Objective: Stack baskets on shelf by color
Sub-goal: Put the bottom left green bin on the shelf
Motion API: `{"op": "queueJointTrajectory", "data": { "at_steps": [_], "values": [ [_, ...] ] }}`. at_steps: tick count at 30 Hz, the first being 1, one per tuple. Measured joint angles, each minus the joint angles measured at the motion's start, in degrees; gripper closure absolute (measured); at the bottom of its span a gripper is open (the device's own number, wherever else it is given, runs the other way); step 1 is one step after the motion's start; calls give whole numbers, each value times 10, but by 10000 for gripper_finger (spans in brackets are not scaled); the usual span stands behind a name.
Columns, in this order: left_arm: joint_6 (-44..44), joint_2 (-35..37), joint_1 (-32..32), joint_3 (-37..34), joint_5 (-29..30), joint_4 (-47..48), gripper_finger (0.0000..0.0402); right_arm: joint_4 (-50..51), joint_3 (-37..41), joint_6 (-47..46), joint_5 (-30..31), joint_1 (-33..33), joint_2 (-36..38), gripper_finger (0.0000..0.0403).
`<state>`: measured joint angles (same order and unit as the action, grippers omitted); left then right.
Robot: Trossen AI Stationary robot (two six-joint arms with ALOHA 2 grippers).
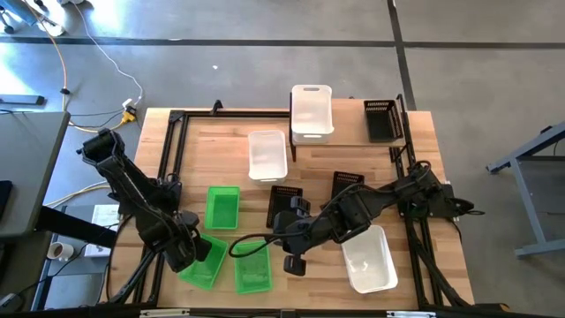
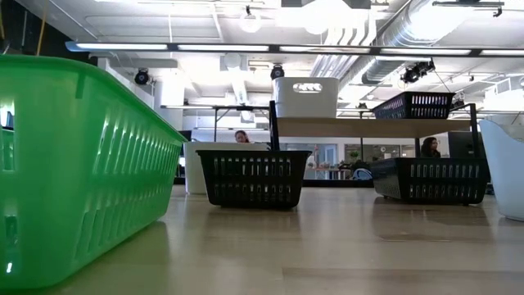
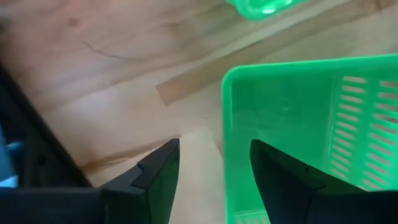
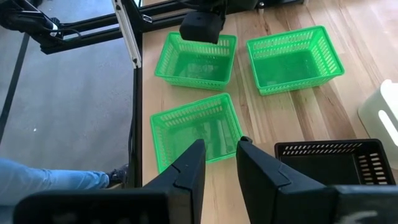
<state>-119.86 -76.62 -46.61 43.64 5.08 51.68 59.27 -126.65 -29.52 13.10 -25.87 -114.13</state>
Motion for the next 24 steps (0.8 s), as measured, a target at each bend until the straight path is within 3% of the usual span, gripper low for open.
{"op": "queueJointTrajectory", "data": {
  "at_steps": [6, 15, 24],
  "values": [
    [-2, 0, 0, -19, -2, -45, 251, 0, 0, 0, 0, 0, 0, 325],
    [-1, 0, 0, -22, 0, -70, 390, 0, 0, 0, 0, 0, 0, 325],
    [8, 0, 0, 19, 16, -58, 396, 0, 0, 0, 0, 0, 0, 325]
  ]
}}
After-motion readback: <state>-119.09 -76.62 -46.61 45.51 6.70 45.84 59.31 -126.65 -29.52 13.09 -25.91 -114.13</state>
